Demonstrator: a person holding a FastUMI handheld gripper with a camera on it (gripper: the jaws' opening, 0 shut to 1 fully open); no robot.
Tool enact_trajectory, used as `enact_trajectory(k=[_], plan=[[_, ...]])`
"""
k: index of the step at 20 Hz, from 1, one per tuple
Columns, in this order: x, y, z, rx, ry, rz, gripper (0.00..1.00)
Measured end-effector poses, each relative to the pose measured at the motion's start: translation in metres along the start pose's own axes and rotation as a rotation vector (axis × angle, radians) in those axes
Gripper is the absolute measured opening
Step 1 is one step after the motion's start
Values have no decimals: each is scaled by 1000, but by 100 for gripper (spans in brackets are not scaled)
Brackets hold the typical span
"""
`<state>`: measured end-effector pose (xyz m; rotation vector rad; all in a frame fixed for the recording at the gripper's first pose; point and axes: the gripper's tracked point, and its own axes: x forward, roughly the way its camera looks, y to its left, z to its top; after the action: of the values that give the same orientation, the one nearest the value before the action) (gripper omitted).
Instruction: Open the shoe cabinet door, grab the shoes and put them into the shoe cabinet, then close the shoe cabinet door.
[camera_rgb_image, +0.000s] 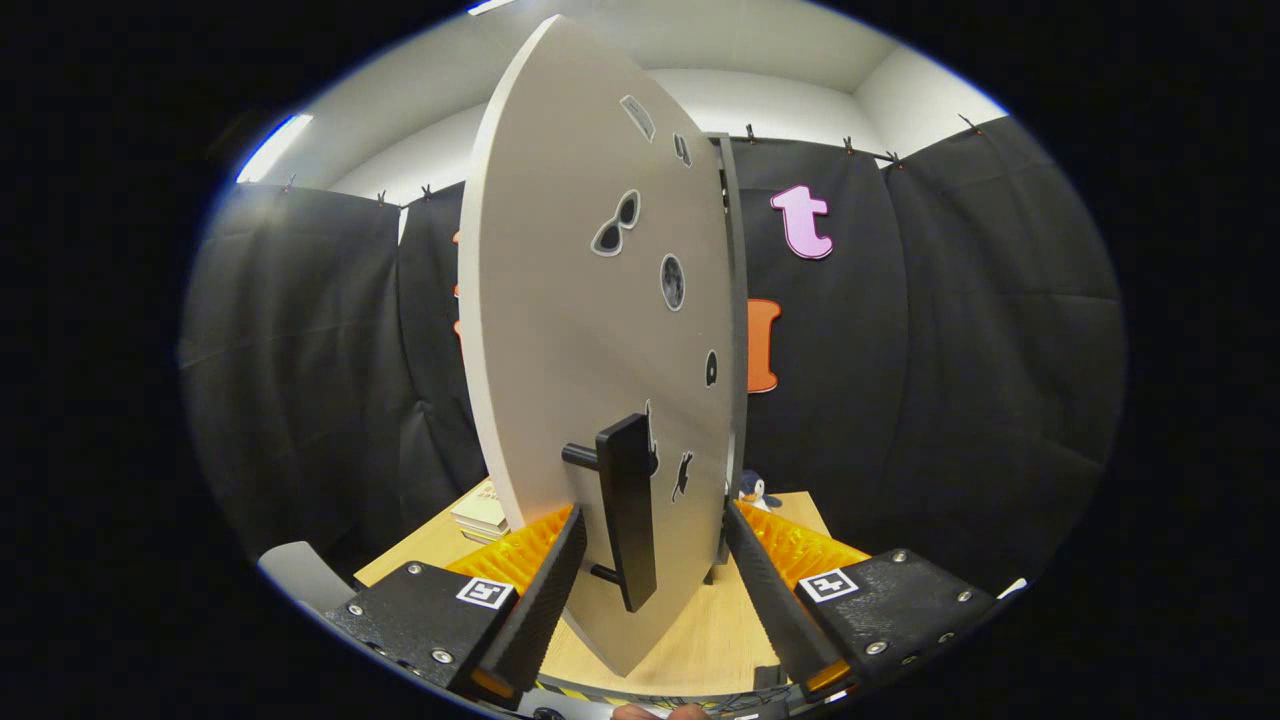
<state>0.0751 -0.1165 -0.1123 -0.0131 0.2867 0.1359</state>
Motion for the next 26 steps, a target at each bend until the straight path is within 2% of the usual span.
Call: enact_trajectory(k=[7, 17, 26], plan=[[29, 57, 5, -24, 0, -4, 89], [102, 148, 13, -49, 7, 32, 91], [167, 174, 21, -103, 21, 61, 90]])
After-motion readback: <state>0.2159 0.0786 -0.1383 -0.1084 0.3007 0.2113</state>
